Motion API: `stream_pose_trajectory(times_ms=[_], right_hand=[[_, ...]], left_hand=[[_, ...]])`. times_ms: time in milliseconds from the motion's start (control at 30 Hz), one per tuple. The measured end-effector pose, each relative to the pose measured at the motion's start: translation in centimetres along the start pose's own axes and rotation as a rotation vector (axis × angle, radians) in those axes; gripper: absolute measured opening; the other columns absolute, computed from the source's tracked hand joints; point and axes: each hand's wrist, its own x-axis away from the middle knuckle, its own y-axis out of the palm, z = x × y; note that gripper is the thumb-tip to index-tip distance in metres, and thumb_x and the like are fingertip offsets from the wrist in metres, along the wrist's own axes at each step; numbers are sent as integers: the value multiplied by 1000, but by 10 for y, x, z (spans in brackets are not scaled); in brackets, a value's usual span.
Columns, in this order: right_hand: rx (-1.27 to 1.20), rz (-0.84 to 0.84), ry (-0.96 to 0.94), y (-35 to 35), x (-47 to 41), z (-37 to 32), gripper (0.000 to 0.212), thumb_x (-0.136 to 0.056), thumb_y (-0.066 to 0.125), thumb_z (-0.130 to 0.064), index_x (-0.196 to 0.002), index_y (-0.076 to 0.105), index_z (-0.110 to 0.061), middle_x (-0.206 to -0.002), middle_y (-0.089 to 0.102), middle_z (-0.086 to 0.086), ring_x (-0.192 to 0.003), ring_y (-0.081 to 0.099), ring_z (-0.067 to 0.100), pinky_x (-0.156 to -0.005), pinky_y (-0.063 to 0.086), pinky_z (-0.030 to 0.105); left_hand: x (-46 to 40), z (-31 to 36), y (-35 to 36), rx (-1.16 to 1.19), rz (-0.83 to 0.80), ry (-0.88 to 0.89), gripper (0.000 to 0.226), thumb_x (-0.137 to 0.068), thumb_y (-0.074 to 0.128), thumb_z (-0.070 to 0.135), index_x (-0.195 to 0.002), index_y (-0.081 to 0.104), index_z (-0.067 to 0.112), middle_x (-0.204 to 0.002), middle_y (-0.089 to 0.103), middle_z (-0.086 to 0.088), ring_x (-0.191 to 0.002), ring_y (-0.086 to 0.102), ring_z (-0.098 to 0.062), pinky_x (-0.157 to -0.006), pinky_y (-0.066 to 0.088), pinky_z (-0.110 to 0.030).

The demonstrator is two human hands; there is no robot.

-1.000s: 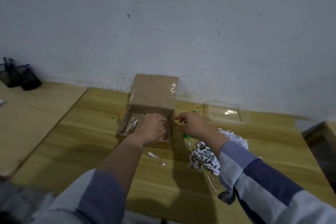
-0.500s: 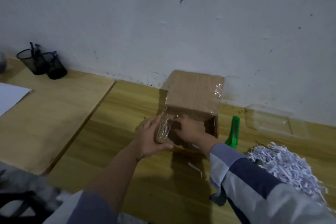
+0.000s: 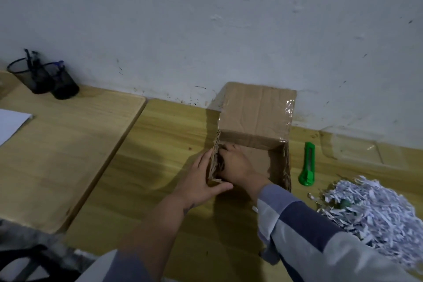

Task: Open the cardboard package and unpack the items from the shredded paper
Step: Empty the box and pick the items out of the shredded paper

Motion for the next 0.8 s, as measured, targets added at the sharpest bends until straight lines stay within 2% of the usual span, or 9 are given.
stream_pose_trajectory(times_ms=[67, 200, 333, 433, 500, 567, 633, 733, 800], right_hand=[[-42, 5, 3, -1, -2, -1, 35, -83, 60, -18, -117, 63, -9, -126, 53, 14, -118, 46, 31, -101, 37, 32], [-70, -52, 42, -4, 2, 0, 22, -82, 60, -4, -102, 70, -5, -109, 67, 14, -98, 61, 27, -80, 45, 28], [-6, -93, 145, -11, 7, 13, 20, -86, 63, -15, -104, 71, -10, -104, 71, 10, -95, 65, 23, -81, 51, 30], [-31, -93, 268, -17, 15, 29, 18, -84, 68, -18, -100, 72, -12, -102, 71, 9, -90, 67, 21, -73, 54, 29], [-73, -49, 298, -23, 22, 38, 16, -83, 69, -15, -98, 72, -11, -103, 71, 9, -92, 67, 20, -71, 51, 26], [-108, 10, 284, -32, 30, 44, 16, -83, 68, -12, -98, 73, -10, -104, 72, 8, -96, 66, 19, -80, 49, 25], [-165, 96, 278, -45, 39, 48, 18, -84, 66, -12, -101, 73, -9, -104, 72, 8, -97, 65, 18, -82, 46, 22], [-302, 291, 294, -66, 58, 59, 17, -84, 64, -6, -98, 73, -5, -96, 73, 12, -90, 66, 22, -75, 45, 21], [-354, 399, 330, -76, 75, 74, 15, -84, 63, -1, -93, 73, -5, -87, 70, 13, -80, 62, 21, -64, 43, 17]], left_hand=[[0, 0, 1, -17, 2, -2, 111, -68, 67, 70, -153, 6, 31, -158, 14, 10, -142, 23, -13, -109, 26, -26], [1, -1, 2, -25, -6, -35, 113, -66, 66, 72, -152, 4, 33, -159, 12, 9, -144, 18, -15, -115, 25, -34], [3, 1, 4, -37, -21, -66, 113, -68, 64, 73, -151, -1, 35, -160, 9, 9, -146, 13, -16, -115, 22, -38], [4, 3, 3, -47, -40, -88, 113, -69, 64, 73, -151, -4, 35, -161, 7, 8, -146, 13, -19, -115, 22, -42], [5, 6, 1, -41, -49, -94, 113, -70, 65, 70, -152, -4, 34, -161, 6, 7, -147, 13, -20, -114, 23, -43], [6, 8, -1, -24, -58, -97, 112, -71, 66, 68, -152, -4, 34, -161, 5, 6, -147, 12, -21, -114, 24, -45], [6, 9, -1, -20, -68, -95, 112, -72, 66, 67, -152, -4, 33, -161, 5, 6, -147, 12, -21, -115, 24, -45], [5, 7, -1, -7, -68, -92, 112, -70, 65, 69, -152, -2, 32, -161, 5, 6, -147, 14, -21, -116, 24, -44], [5, 5, 1, 0, -64, -90, 111, -70, 64, 70, -152, -1, 33, -161, 6, 8, -146, 14, -20, -116, 24, -43]])
